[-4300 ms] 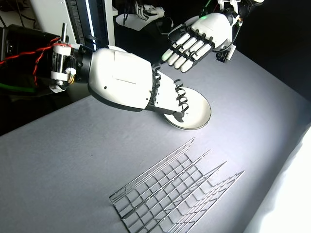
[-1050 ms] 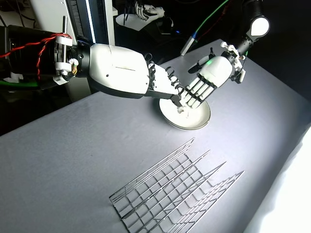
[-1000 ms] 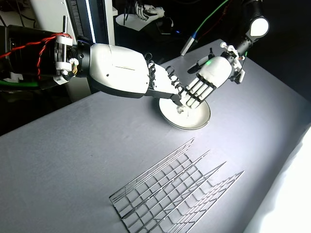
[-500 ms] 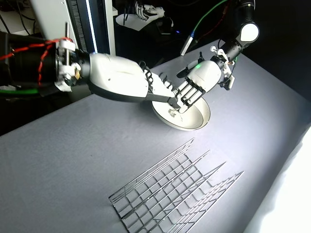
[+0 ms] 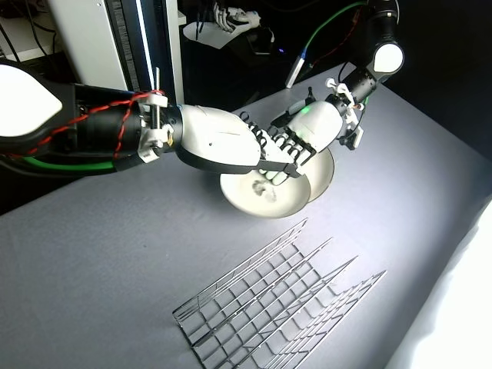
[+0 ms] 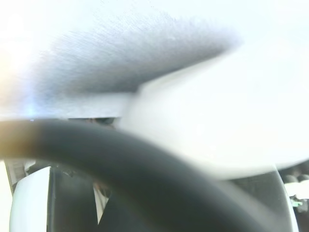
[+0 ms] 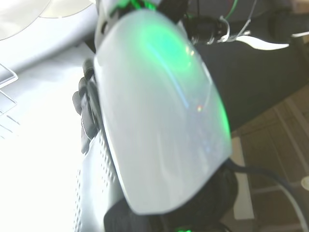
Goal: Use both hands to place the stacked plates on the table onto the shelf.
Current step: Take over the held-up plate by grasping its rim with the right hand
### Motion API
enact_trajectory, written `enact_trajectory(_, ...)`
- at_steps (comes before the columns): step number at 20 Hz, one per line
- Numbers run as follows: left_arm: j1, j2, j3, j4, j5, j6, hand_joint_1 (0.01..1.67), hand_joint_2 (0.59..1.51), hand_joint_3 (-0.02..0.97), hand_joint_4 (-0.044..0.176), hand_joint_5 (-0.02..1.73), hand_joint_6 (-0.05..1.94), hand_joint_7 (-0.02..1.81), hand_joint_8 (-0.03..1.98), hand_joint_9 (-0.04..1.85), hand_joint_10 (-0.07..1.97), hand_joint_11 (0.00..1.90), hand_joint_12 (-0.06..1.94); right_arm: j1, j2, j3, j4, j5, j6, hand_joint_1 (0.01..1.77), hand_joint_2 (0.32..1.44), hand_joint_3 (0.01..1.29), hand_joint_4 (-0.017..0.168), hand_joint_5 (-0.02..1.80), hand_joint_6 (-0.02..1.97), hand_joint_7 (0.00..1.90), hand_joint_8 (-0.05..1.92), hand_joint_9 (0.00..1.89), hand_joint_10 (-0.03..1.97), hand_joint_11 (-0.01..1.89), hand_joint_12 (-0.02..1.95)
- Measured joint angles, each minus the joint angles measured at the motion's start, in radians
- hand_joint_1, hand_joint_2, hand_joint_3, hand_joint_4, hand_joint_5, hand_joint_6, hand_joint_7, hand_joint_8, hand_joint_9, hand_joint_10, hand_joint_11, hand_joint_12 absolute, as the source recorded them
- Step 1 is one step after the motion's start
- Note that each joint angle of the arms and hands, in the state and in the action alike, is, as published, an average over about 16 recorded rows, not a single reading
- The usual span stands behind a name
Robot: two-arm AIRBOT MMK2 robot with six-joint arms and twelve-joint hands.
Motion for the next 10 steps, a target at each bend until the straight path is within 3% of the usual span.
enact_trajectory(10,0.002,0.003,0.039,-0.031,-0.013,-0.022,0.02,1.107,0.006,-0.003,0.00,-0.02,-0.01,-0.02,-0.01,-0.02,0.01,-0.02,0.000,-0.028,0.018,0.000,0.000,0.000,0.60,1.04,0.01,0.007,0.03,0.01,0.04,0.01,0.04,0.00,0.02,0.26)
